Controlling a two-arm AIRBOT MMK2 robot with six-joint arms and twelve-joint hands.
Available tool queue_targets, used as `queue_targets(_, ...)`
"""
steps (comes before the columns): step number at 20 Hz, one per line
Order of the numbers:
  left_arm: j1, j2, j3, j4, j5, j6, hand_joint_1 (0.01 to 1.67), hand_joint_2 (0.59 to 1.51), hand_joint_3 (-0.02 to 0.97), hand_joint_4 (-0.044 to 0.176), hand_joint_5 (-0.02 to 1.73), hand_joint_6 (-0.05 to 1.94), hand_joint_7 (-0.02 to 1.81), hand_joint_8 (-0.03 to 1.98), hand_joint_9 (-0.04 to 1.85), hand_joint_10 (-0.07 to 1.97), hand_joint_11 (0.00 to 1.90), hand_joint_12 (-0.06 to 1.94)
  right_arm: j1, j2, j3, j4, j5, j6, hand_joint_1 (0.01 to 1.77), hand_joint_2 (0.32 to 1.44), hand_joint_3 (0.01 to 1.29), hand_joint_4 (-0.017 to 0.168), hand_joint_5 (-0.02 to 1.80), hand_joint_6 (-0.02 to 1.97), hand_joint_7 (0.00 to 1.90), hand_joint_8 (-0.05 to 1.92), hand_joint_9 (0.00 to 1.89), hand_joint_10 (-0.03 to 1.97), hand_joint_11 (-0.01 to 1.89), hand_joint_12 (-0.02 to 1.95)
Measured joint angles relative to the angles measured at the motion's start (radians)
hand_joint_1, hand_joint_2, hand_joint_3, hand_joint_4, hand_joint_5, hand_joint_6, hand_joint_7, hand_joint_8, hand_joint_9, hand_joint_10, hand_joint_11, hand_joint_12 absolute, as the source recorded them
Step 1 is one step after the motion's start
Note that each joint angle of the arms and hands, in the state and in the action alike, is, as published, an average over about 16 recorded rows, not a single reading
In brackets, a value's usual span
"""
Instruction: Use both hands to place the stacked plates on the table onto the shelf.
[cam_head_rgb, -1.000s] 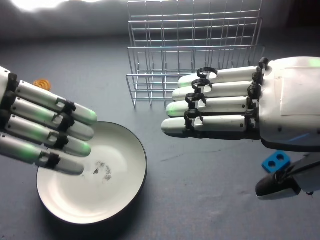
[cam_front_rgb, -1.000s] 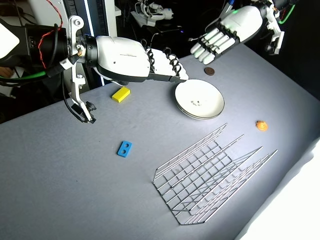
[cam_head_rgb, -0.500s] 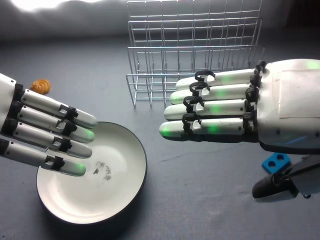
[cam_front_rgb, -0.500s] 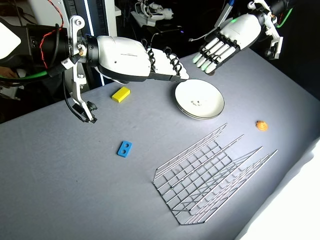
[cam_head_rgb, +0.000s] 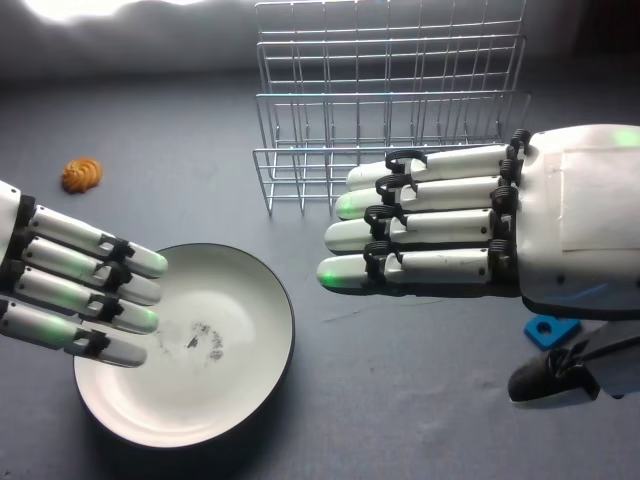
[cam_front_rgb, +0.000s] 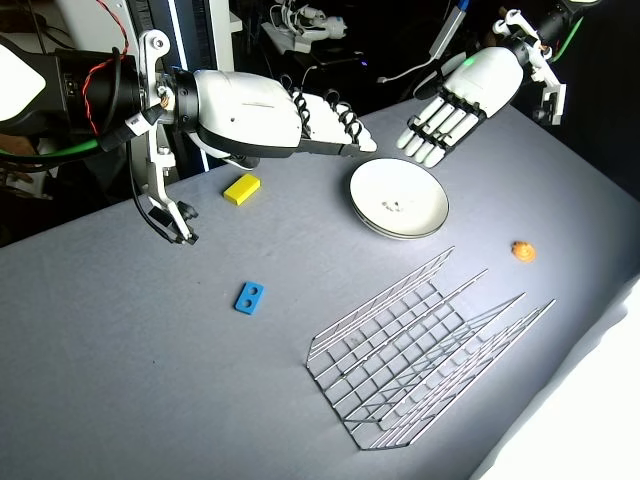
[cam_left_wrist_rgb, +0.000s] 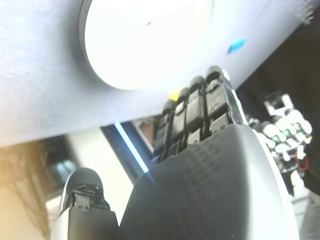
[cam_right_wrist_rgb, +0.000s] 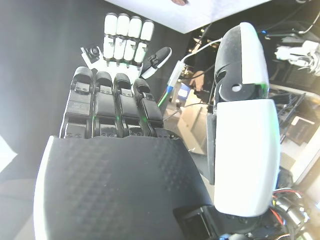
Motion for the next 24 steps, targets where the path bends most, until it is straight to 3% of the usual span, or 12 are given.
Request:
queue_targets(8, 0.113, -0.008, 0.023, -0.062, 0.042, 0.027, 0.02, 1.081, 0.015, -0.001, 0.02, -0.01, 0.01, -0.01, 0.02, 0.0, 0.01, -0.01, -0.01, 0.0, 0.0, -0.002, 0.009, -0.03, 0.95, 0.95, 0.02, 0.004, 0.02, 0.02, 0.02, 0.01, 0.01, 0.01, 0.02, -0.01)
queue_targets(24, 0.297, -0.027, 0.04, -0.195, 0.177, 0.034, 0.02, 1.084, 0.014, -0.001, 0.02, -0.01, 0.01, -0.01, 0.02, 0.0, 0.01, -0.01, -0.017, -0.001, 0.0, -0.002, -0.017, -0.032, 0.91, 0.95, 0.02, 0.004, 0.02, 0.02, 0.02, 0.01, 0.01, 0.01, 0.02, -0.01)
